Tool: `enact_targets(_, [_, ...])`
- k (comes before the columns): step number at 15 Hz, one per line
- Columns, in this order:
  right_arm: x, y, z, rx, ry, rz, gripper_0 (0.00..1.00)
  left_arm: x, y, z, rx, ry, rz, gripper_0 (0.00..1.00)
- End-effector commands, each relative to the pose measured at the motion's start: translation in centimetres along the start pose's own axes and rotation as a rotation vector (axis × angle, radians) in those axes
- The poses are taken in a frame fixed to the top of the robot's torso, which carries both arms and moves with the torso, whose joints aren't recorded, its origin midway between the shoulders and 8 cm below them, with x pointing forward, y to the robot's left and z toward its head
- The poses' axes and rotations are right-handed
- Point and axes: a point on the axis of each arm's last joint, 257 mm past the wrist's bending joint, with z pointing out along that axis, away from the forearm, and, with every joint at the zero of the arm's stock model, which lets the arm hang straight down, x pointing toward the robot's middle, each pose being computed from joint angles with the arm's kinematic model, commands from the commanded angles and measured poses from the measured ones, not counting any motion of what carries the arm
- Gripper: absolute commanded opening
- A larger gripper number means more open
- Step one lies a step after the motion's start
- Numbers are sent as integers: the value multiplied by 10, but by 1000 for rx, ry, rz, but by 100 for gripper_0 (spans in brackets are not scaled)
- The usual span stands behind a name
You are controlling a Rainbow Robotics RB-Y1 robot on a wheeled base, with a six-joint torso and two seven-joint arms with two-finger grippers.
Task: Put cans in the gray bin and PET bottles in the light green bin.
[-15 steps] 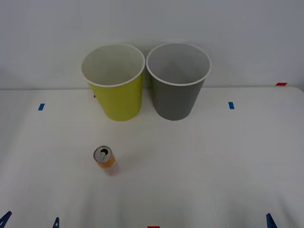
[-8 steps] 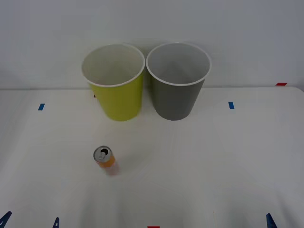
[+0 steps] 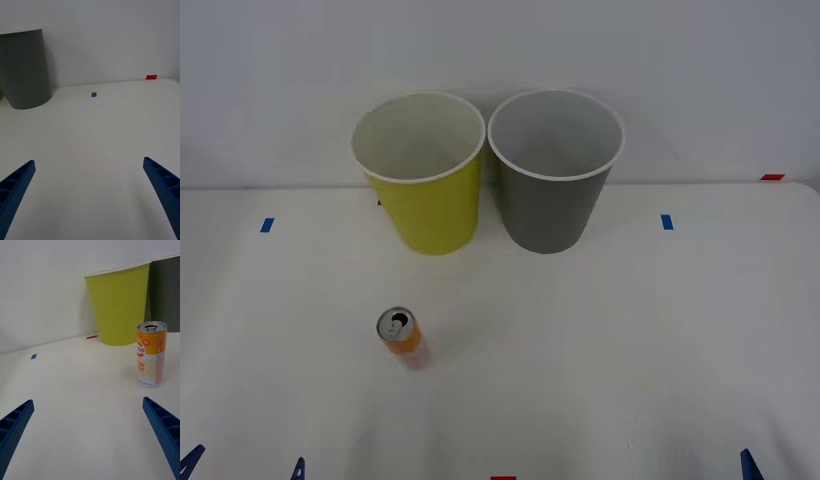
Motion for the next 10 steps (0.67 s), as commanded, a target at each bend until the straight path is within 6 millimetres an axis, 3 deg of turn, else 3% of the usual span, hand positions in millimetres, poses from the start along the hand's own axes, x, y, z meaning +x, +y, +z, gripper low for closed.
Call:
enact_targets(1, [0,0,0,0,0,0,100,0,0,0,0,0,0,100])
enact_targets(3, [0,0,0,0,0,0,100,0,0,0,0,0,0,100])
enact_targets(4, [0,0,0,0,0,0,100,14,-7,0,11,28,-10,100])
enact_targets(7, [0,0,0,0,0,0,100,15,-20,3,83,4,-7,100])
enact_targets(10, [0,0,0,0,0,0,100,20,-33,22,228,-24,44,100])
